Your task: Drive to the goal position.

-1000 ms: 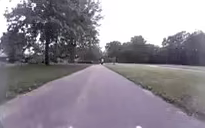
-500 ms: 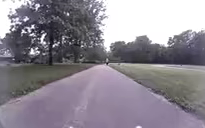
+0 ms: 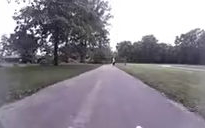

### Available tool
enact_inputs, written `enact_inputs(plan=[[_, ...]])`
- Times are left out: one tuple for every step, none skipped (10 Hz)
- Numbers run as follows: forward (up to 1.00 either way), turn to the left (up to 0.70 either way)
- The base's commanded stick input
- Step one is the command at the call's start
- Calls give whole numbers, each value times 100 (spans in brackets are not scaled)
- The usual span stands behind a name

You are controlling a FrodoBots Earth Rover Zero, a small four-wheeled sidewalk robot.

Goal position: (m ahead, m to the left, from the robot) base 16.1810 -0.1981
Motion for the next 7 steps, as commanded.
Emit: enact_inputs(plan=[[70, 14], [70, 14], [70, 14], [70, 14], [70, 14], [70, 14], [70, 14]])
